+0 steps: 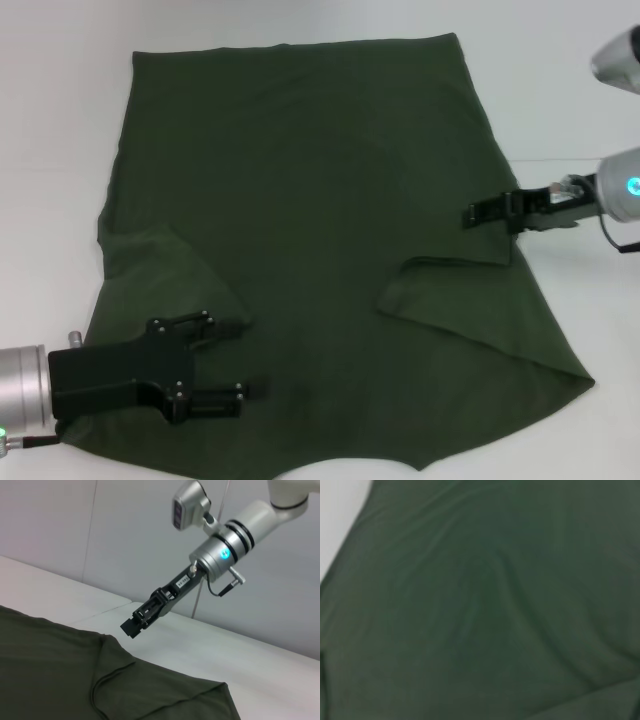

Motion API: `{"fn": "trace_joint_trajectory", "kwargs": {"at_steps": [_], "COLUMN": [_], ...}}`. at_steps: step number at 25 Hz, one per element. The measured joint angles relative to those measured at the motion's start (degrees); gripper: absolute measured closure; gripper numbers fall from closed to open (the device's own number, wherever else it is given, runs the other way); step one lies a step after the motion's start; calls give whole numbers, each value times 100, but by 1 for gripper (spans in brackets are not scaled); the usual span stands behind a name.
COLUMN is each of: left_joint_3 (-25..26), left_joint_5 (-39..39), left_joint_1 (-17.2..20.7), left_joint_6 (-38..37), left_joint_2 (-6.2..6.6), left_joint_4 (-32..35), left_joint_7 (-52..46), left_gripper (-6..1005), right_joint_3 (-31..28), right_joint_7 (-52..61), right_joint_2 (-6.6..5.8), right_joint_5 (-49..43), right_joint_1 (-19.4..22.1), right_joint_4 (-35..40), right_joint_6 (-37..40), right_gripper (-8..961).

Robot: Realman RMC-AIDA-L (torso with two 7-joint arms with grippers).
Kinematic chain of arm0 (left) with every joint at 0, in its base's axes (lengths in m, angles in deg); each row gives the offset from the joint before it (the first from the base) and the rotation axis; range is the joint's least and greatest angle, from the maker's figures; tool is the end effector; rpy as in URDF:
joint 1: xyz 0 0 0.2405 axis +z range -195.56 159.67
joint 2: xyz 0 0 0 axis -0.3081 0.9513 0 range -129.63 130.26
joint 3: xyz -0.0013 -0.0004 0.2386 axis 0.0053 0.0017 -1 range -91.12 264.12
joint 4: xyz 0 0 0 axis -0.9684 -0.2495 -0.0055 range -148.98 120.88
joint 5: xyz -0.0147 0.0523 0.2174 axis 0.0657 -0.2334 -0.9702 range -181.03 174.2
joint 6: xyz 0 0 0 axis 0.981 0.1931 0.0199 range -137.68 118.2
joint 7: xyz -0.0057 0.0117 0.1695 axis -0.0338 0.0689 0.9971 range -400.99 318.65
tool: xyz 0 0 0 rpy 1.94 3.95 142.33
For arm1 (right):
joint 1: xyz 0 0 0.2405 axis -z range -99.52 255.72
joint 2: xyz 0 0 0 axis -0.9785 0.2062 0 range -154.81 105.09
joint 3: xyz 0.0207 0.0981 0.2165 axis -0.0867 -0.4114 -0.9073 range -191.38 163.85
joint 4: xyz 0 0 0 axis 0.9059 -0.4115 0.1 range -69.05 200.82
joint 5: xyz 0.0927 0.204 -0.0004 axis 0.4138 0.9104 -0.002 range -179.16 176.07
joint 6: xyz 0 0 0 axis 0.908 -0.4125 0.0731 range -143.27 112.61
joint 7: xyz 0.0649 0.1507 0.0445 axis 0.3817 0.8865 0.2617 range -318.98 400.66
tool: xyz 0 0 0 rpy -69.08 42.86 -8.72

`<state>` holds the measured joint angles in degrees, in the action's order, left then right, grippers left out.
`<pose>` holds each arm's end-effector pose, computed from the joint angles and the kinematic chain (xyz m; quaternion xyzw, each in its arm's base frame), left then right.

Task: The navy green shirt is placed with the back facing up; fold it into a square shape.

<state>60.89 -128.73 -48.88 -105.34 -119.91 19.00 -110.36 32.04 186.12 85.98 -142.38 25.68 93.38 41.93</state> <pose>-0.2607 0.3171 -0.0213 -0.9394 -0.1904 -0.2607 0.1157 0.2411 0.4725 0.0082 -0.7744 0.5694 0.0642 0.2682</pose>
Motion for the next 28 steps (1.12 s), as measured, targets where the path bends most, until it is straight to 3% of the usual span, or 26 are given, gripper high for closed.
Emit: {"fn": "trace_joint_trajectory", "kwargs": {"at_steps": [7,17,28], "left_joint_3": [-24,-23,-8], "left_joint_5": [-2,33,43], "left_joint_1": [-27,-13,0], "left_joint_6": [-1,-3,-66], "left_joint_2": [0,-8,-4], "left_joint_4": [-8,-27,-13], "left_joint_7": [-1,29,34], "left_gripper": [126,126,125], "right_joint_3": [-37,-52,-34], "right_joint_7": [-122,-302,-481], "right_joint_2": [90,393,571], "right_joint_5": [7,49,269], "right_joint_1": [173,217,183], "right_joint_4": [-264,-414,-595], "right_joint_6": [-648,-1371,-1841], "right_gripper": [106,107,107]}}
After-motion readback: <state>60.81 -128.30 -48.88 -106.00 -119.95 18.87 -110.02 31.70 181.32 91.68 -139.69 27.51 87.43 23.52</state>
